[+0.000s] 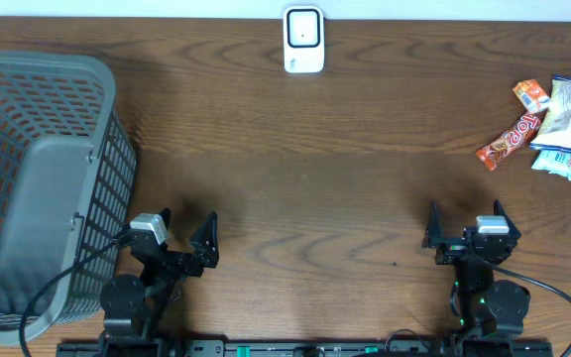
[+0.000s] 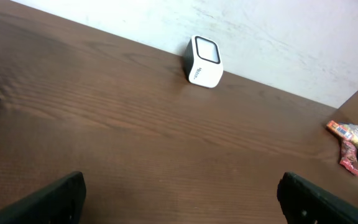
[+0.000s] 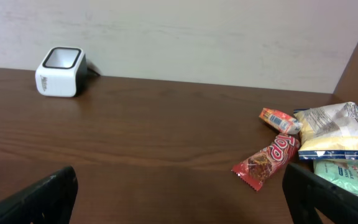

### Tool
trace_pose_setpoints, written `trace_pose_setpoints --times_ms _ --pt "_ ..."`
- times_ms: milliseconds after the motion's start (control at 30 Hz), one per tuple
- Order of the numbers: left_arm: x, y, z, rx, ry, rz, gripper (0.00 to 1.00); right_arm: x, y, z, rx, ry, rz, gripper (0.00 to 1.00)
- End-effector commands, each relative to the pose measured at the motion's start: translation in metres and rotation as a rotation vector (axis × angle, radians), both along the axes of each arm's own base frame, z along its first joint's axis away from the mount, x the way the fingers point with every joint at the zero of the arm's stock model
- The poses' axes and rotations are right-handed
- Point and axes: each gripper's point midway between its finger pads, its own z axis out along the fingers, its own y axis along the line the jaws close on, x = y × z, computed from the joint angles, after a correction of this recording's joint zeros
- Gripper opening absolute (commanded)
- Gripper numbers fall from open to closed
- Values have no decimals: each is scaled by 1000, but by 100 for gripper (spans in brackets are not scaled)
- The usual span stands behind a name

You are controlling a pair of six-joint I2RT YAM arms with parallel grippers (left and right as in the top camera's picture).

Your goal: Scan the item barcode

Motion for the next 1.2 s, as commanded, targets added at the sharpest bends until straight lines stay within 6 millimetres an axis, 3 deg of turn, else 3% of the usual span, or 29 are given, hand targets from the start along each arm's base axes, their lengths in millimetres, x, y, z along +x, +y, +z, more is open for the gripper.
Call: trace_pose_setpoints --times_ms 0,700,833,1167 --pt "0 0 -8 -3 21 5 98 0 0 0 11 -1 -4 99" --pt "-2 1 -13 -2 41 6 98 0 0 0 11 -1 -4 99" --pt "4 17 -8 35 4 98 98 0 0 0 11 -1 -4 99" --pt "8 19 -9 342 -103 59 98 0 0 0 11 -1 -4 99"
